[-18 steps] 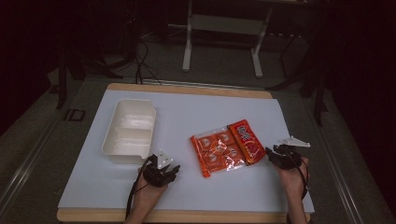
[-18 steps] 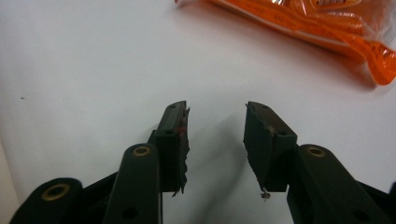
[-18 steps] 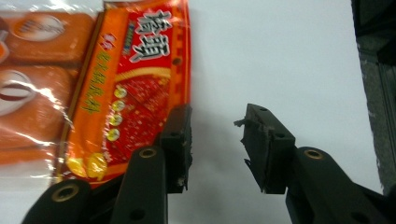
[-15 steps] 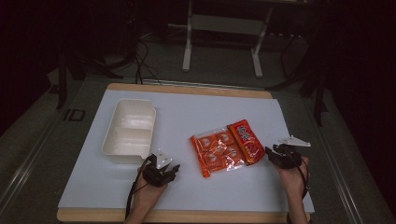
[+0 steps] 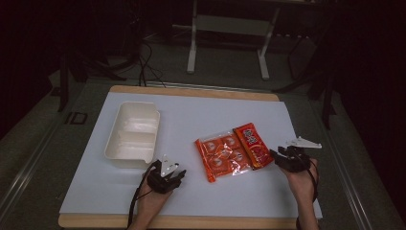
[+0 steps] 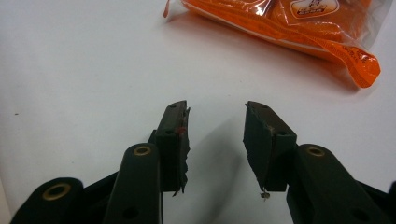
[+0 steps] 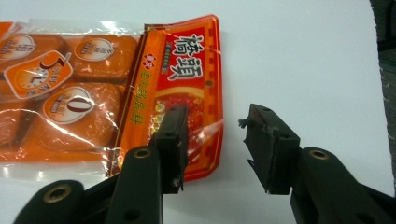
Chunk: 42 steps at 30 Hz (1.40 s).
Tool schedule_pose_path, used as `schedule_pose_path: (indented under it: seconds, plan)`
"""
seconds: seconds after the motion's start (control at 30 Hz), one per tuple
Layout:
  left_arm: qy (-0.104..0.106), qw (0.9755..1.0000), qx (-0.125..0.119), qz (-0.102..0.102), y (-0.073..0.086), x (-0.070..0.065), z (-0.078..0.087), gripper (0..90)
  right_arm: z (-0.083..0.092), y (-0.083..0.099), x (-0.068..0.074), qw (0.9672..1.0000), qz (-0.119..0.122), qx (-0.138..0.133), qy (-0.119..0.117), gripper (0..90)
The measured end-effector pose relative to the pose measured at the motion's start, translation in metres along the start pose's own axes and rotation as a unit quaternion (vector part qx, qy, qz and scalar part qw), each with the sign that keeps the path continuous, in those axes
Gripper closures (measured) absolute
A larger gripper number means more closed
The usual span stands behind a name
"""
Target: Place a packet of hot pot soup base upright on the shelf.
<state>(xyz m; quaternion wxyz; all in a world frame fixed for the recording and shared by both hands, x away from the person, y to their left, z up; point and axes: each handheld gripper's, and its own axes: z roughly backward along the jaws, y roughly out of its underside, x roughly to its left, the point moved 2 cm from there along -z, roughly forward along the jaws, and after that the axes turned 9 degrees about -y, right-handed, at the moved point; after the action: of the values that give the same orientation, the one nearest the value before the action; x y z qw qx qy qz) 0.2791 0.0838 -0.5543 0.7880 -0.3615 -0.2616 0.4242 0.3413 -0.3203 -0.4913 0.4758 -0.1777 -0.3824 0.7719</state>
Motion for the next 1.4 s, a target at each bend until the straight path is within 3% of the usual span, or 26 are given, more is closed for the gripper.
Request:
schedule_pose_path:
  seconds: [0.2, 0.3, 0.57, 0.77, 1.0, 1.13, 1.4]
  plan:
    - [0.001, 1.0, -0.006, 0.004, 0.0, 0.001, 0.001, 59.3, -0.006, -0.006, 0.001, 0.9998, 0.01, 0.011, -0.013, 57.2]
    - [0.002, 1.0, -0.006, 0.004, 0.0, 0.001, 0.001, 59.1, -0.014, -0.01, 0.0, 0.9994, 0.009, 0.018, -0.028, 56.5]
    - [0.009, 0.9999, -0.008, -0.002, 0.001, 0.0, 0.001, 58.2, -0.036, -0.014, -0.001, 0.9982, 0.008, 0.044, -0.041, 55.5]
    - [-0.004, 0.9997, -0.01, -0.023, 0.001, -0.005, 0.001, 64.1, -0.045, -0.015, -0.007, 0.9974, -0.005, 0.052, -0.049, 55.2]
    - [0.015, 0.9996, -0.024, -0.009, 0.002, -0.002, 0.004, 67.8, -0.052, -0.011, -0.018, 0.996, -0.032, 0.054, -0.064, 54.9]
    - [0.02, 0.9993, -0.03, -0.006, 0.002, -0.001, 0.006, 68.6, -0.053, -0.007, -0.023, 0.9933, -0.059, 0.05, -0.086, 54.7]
    - [0.021, 0.9991, -0.037, -0.004, 0.003, -0.001, 0.007, 69.0, -0.057, -0.009, -0.028, 0.9913, -0.071, 0.052, -0.098, 53.3]
